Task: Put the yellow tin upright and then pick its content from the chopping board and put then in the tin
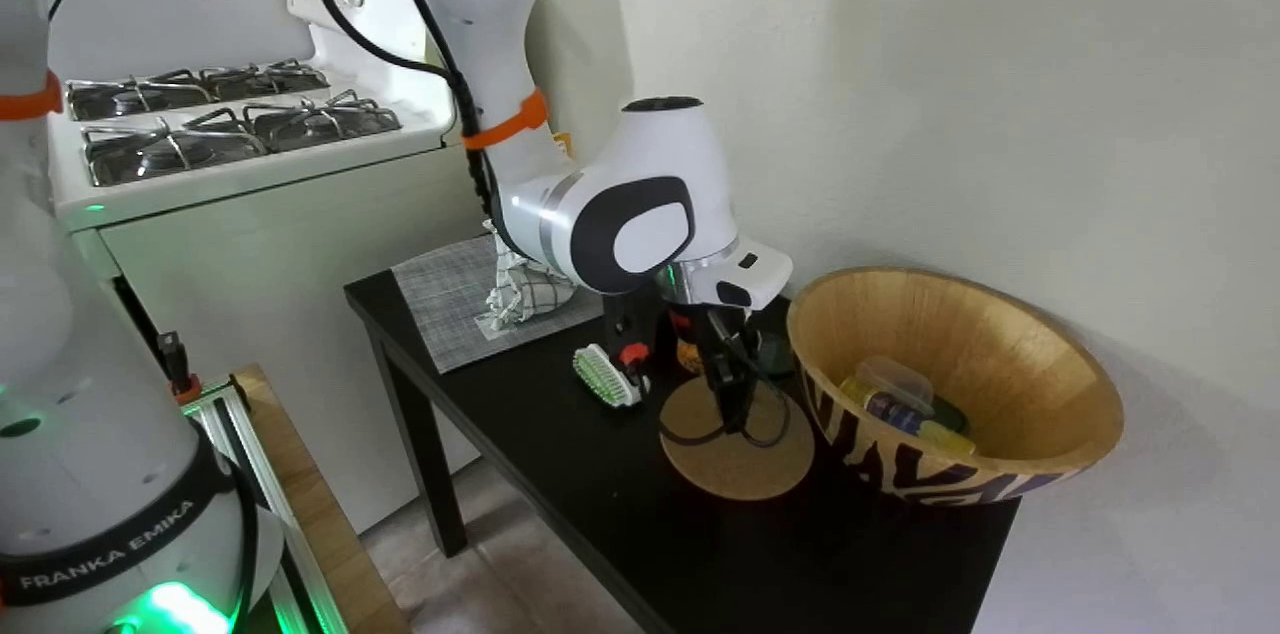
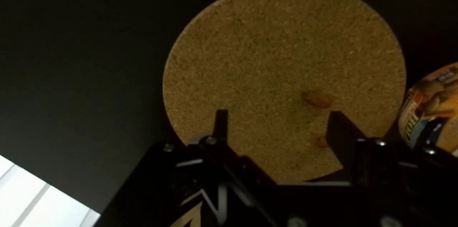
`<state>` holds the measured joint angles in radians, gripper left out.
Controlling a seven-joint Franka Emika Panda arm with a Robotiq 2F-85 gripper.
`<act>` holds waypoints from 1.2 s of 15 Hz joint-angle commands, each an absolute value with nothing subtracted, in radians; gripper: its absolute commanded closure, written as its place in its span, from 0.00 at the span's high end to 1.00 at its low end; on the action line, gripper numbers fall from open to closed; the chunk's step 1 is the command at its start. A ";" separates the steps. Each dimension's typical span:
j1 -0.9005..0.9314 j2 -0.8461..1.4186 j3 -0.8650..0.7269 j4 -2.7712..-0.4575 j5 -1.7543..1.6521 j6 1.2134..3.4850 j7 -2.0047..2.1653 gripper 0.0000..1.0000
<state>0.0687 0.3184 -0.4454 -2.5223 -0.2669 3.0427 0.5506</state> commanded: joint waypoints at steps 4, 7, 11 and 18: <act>0.149 0.426 -0.455 -2.492 -0.097 3.101 0.502 0.56; 0.176 0.447 -0.461 -2.477 -0.048 3.116 0.482 0.53; 0.192 0.468 -0.465 -2.454 -0.003 3.118 0.459 0.49; 0.191 0.489 -0.460 -2.433 0.034 3.110 0.437 0.44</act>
